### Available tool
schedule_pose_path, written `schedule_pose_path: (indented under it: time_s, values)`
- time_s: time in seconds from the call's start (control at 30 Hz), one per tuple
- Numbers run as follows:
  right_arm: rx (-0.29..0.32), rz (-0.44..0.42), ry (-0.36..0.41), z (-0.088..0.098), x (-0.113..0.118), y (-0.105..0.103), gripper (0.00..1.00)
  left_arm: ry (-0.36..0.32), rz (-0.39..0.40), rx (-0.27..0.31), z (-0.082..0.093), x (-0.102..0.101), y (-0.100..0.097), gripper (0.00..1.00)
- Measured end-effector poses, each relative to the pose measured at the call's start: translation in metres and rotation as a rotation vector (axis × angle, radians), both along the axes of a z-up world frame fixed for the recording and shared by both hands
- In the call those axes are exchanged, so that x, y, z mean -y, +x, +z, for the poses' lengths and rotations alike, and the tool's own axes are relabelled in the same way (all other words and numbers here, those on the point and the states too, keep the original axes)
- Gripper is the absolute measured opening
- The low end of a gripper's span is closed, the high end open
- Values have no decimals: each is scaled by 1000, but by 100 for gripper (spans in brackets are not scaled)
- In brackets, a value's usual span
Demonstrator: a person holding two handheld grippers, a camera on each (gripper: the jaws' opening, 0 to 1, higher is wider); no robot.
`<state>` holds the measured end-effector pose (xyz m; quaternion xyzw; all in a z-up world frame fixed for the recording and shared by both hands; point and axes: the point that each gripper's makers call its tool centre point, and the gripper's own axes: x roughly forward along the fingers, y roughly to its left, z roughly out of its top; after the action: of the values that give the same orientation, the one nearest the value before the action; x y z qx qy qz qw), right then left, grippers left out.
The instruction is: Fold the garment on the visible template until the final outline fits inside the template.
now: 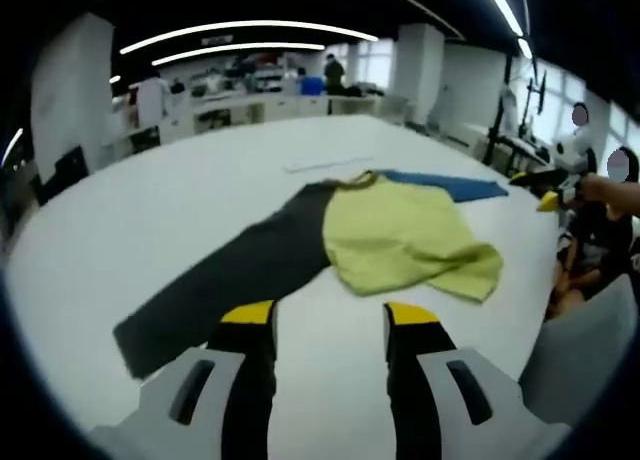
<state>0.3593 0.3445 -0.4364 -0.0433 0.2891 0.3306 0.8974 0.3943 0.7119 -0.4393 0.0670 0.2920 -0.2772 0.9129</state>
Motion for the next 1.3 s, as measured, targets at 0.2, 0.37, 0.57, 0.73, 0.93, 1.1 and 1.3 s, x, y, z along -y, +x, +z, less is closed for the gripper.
schedule_pose_path:
  time_s: [0.2,0.37,0.57,0.73,0.93,1.1,1.3]
  values:
    - [0,12,-2,-3,-3,1,82,-29,-38,-11,0,12,-10,41]
    - [25,90,-46,-5,-12,-4,81,-39,-137,-27,-3,27,-19,42]
    - [50,147,-65,-8,-35,-9,80,-54,-222,-28,-7,44,-29,47]
    - [108,286,-161,-20,-66,-24,70,-85,-233,-38,-9,52,-34,44]
    - [271,499,-425,-39,-96,-31,55,-121,-202,-46,-11,50,-39,42]
    - [327,628,-536,-55,-113,-33,49,-151,-173,-45,-9,46,-43,41]
    - [434,732,-631,-58,-128,-29,39,-158,-139,-47,-9,37,-48,39]
